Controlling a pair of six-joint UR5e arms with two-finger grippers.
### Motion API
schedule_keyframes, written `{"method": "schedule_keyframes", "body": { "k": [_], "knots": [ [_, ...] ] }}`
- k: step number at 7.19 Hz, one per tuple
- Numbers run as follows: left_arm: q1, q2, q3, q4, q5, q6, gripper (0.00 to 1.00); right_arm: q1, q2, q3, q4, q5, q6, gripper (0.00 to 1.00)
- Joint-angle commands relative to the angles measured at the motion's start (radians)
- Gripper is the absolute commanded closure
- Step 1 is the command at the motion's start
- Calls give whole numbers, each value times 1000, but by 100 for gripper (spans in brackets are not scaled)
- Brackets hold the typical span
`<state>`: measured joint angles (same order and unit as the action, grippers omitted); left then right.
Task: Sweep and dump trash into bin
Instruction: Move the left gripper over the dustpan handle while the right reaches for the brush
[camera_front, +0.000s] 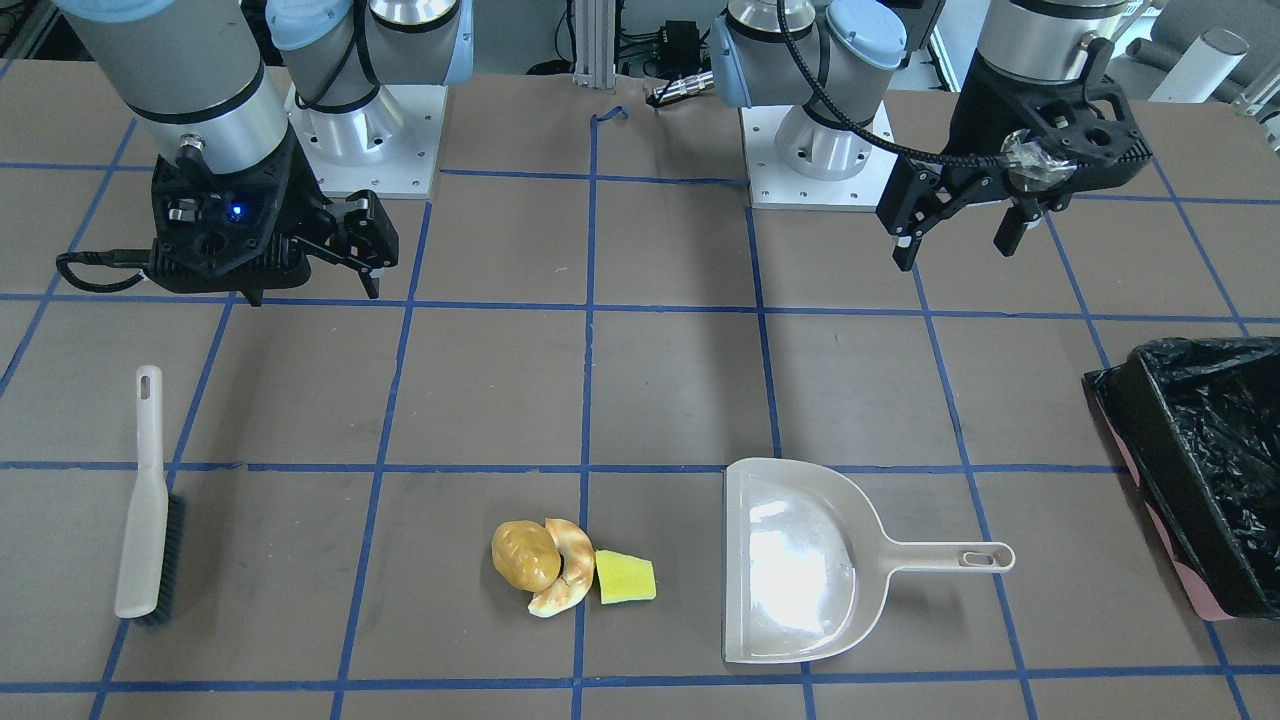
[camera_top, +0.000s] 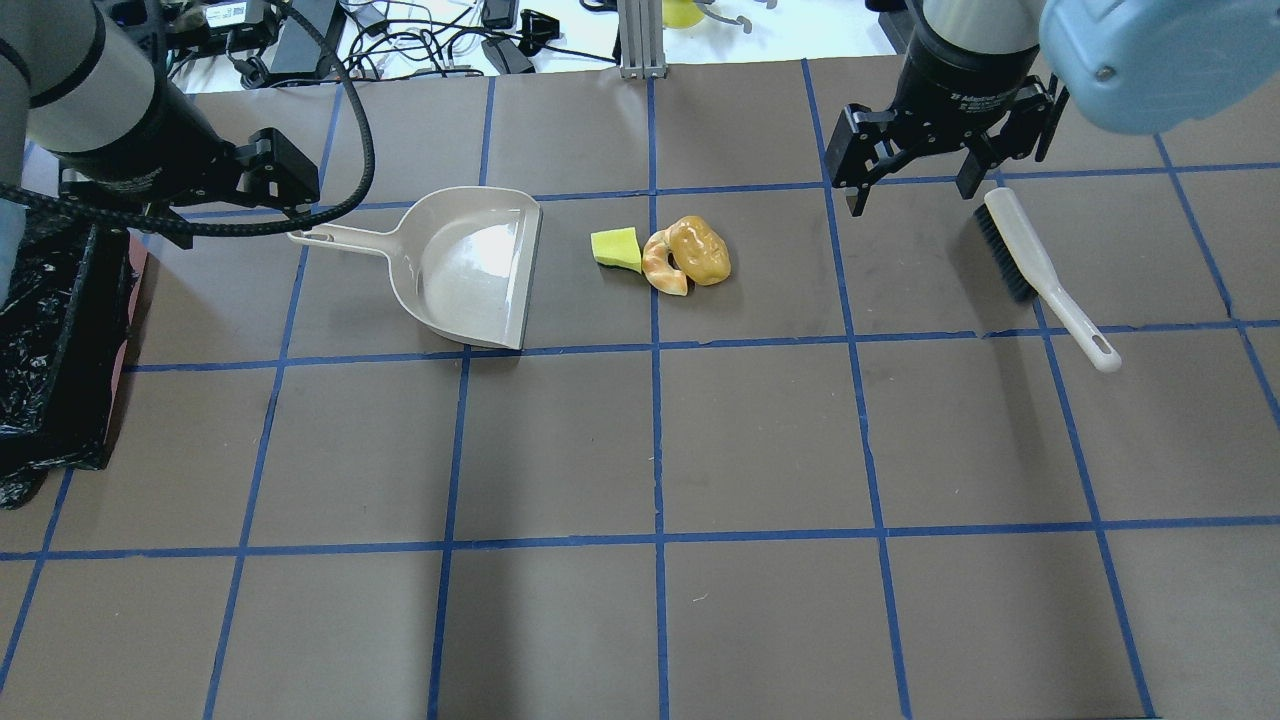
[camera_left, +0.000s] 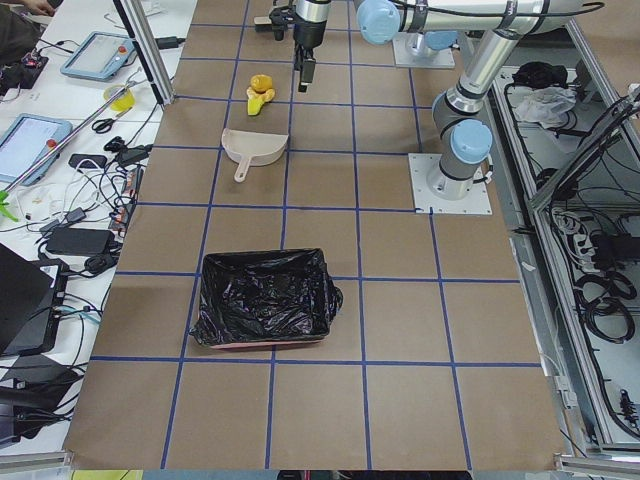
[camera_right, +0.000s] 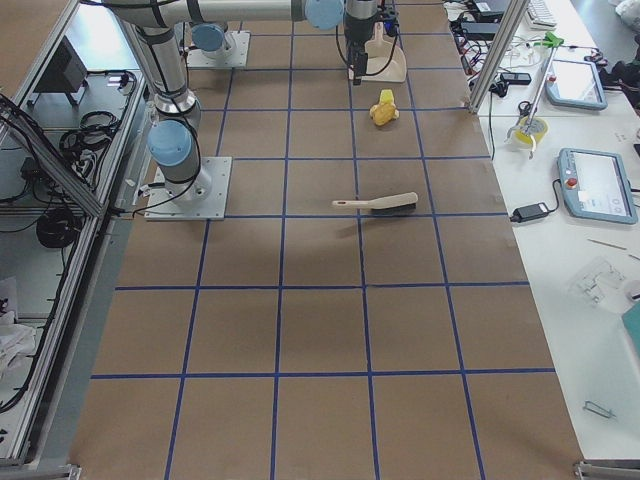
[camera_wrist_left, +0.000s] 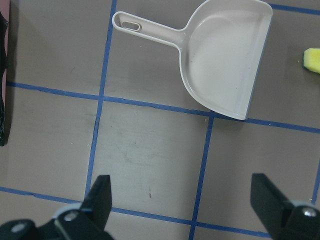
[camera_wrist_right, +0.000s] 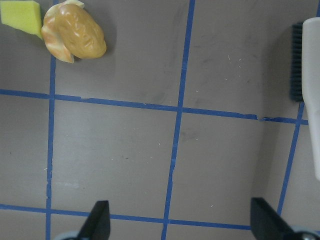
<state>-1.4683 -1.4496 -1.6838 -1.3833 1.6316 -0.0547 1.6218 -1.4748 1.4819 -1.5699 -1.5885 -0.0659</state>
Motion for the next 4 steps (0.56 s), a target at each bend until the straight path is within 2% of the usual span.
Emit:
{"method": "schedule_keyframes", "body": {
  "k": [1,4],
  "knots": [
    [3,-38,-8,-2,4,-13,0,0,-1,0,1,1,0,0],
    [3,-84,-10,-32,1,4,0,-5,5,5,2,-14,-2,0]
  ]
}}
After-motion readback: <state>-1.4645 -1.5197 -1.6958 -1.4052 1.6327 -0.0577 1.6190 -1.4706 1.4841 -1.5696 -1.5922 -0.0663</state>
